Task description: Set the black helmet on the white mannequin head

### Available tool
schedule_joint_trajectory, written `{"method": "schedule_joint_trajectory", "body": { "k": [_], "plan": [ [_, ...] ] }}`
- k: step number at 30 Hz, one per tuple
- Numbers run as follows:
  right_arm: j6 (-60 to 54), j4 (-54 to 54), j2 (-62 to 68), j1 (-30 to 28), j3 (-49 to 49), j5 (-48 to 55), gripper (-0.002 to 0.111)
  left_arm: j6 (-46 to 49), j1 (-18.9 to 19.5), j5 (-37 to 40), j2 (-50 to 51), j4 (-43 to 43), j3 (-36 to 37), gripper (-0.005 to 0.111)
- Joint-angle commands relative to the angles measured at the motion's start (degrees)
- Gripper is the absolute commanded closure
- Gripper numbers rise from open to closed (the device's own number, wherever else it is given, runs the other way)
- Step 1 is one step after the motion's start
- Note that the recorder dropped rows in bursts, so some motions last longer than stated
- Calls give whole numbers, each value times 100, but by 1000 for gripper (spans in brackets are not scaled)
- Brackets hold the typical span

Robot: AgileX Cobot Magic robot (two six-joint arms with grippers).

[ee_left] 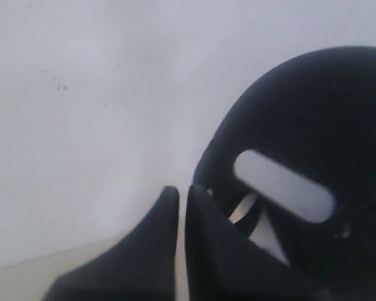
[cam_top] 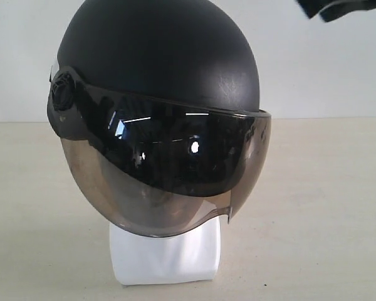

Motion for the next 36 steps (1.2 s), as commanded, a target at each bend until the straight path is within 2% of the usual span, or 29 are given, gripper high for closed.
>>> {"method": "schedule_joint_trajectory", "body": {
  "k": [1,4,6,11,16,19,30,33,36],
  "plan": [
    [413,4,-499,-787,-26,134,109,-998,-22,-964,-218,811,-193,102],
    [-2,746,-735,-1424,237,146,109,-1536,-22,-1238,-43,1209,-488,102],
    [-746,1704,-793,-1907,502,123,109,-1967,-22,-1434,148,1684,-704,102],
    [-2616,4334,-739,-3131,1257,11,109,-3007,-22,-2520,726,2683,-1369,102],
    [-4170,6555,-207,-4212,1714,529,109,-3937,-22,-2660,1068,3669,-1625,102],
    [-4653,7418,266,-4558,1763,1056,109,-4106,-22,-2964,1129,3713,-1629,102],
    [-4941,7998,1331,-4560,1763,1121,109,-4119,-22,-3233,1481,3713,-1775,102],
    [-4941,7963,1459,-4331,1763,1121,109,-4119,-22,-3271,1620,3713,-1913,102],
    [-4996,7927,1787,-3685,1763,1121,109,-4119,-22,-3379,1688,3713,-2084,102]
  ]
}}
